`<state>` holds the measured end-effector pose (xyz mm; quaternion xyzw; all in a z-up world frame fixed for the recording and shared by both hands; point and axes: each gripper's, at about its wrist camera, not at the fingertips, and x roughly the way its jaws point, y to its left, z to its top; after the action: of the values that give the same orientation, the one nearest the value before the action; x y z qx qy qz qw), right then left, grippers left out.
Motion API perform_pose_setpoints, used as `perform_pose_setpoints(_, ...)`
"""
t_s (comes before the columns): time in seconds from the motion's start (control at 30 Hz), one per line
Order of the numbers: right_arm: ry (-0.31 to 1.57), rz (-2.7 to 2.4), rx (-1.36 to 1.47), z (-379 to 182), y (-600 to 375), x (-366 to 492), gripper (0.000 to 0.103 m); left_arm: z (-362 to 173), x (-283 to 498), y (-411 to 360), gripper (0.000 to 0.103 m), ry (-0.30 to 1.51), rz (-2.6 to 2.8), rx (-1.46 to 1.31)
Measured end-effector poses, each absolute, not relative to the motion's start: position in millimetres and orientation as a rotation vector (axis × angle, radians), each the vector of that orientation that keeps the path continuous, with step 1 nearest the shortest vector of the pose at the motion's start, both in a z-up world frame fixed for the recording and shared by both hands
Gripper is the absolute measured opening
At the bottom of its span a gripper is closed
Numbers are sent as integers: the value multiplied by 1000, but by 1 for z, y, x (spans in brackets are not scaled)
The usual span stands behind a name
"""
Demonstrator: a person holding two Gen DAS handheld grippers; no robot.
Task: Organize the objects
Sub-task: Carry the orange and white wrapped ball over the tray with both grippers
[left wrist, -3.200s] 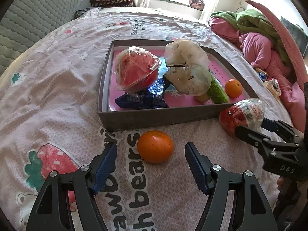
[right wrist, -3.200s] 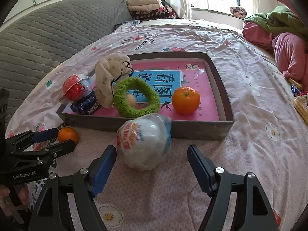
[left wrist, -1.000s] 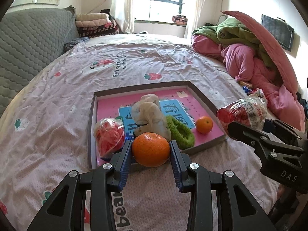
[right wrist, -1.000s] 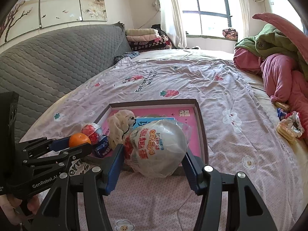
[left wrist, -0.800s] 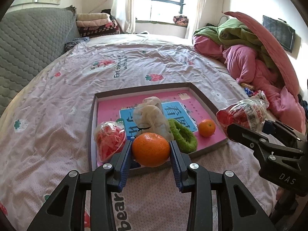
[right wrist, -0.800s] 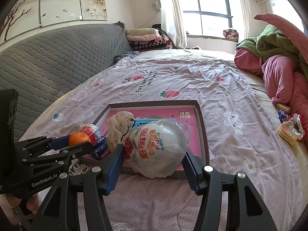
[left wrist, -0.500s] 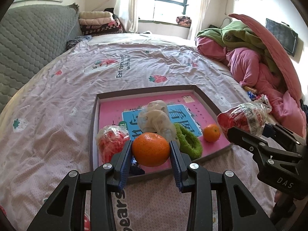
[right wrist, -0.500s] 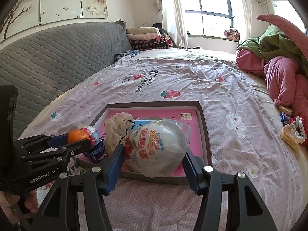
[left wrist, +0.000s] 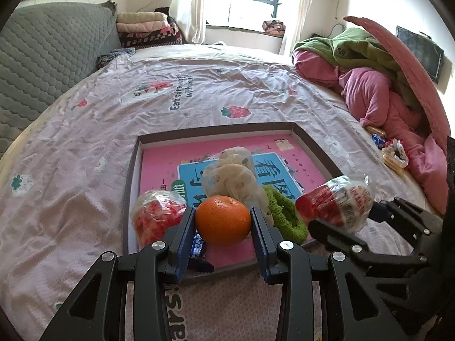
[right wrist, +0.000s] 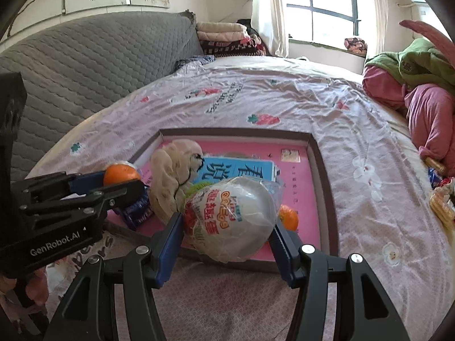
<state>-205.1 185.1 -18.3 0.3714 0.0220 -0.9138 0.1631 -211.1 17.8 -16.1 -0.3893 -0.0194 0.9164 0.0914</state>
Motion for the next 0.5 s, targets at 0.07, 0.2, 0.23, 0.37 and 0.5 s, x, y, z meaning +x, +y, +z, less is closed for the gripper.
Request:
perform_pose_setpoints(0.07, 59, -2604, 1073, -24, 185, -208, 58, -19, -213, 20, 39, -57, 2717, -1162)
perform_pose_setpoints(0.2, 61, -2608, 1083, -30, 187, -213, 58, -26, -219, 24, 39, -53, 2704, -1176)
perform_pose_setpoints(0.23, 61, -2610, 1085, -32, 188, -214, 58, -27, -220, 26, 39, -51, 2703, -1179)
perform_pose_setpoints(0.37, 56, -2613, 1096, -38, 189, -220, 58, -33, -226, 30, 39, -46, 2693, -1191)
perform_pose_setpoints(0.5, 73, -2622, 1079, -42, 187, -222, 59, -38, -231, 32, 39, -46, 2687, -1205)
